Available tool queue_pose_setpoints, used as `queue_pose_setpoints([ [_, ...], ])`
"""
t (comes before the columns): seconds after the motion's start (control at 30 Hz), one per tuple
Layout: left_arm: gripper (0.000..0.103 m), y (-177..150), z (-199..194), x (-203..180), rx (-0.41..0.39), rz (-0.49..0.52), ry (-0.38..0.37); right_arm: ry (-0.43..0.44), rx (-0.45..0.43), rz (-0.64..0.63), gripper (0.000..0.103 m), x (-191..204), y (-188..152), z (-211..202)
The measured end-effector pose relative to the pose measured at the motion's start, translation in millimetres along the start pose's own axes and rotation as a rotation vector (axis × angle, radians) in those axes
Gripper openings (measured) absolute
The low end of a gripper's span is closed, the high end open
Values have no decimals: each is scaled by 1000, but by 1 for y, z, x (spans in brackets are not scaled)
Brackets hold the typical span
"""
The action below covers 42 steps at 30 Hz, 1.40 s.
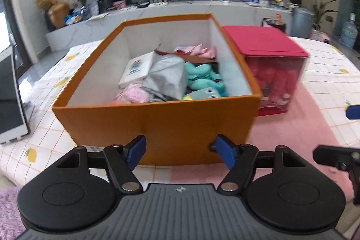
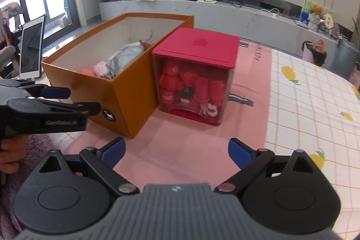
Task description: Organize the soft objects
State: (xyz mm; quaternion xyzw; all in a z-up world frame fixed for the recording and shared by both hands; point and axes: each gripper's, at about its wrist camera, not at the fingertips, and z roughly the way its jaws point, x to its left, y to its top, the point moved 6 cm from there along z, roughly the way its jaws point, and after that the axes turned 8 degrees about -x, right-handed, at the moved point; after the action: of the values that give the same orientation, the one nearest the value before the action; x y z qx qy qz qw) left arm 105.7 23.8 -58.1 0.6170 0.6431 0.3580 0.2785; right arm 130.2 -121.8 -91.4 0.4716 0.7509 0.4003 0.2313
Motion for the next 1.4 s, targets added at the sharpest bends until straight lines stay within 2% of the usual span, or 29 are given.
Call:
queue_pose_setpoints([
  [0.2, 88, 9, -23, -15, -43, -17, -71, -83, -36, 44, 99, -16, -8, -24],
  [0.37, 88, 26, -32, -32, -69, -33, -76, -150, -65, 83, 100, -30, -11, -42],
  [0.5, 93, 37, -42, -53, -139, -23, -97, -196, -112, 97, 100, -35, -11, -57],
  [0.63, 93, 40, -47, -72, -209, -39, -127, -184, -134, 115, 100, -37, -15, -56],
  [0.77, 93, 29, -49, -79, -262, 2, -142, -150, -145, 119, 100, -33, -16, -49],
  [1.0, 93, 21, -45, -63, -235, -52, -131, -118, -206, 82, 100, -19, -12, -46],
  [1.4, 93, 23, -54, -50, -268, -56, -125, -93, -264, 57, 100, -5, -6, -49],
])
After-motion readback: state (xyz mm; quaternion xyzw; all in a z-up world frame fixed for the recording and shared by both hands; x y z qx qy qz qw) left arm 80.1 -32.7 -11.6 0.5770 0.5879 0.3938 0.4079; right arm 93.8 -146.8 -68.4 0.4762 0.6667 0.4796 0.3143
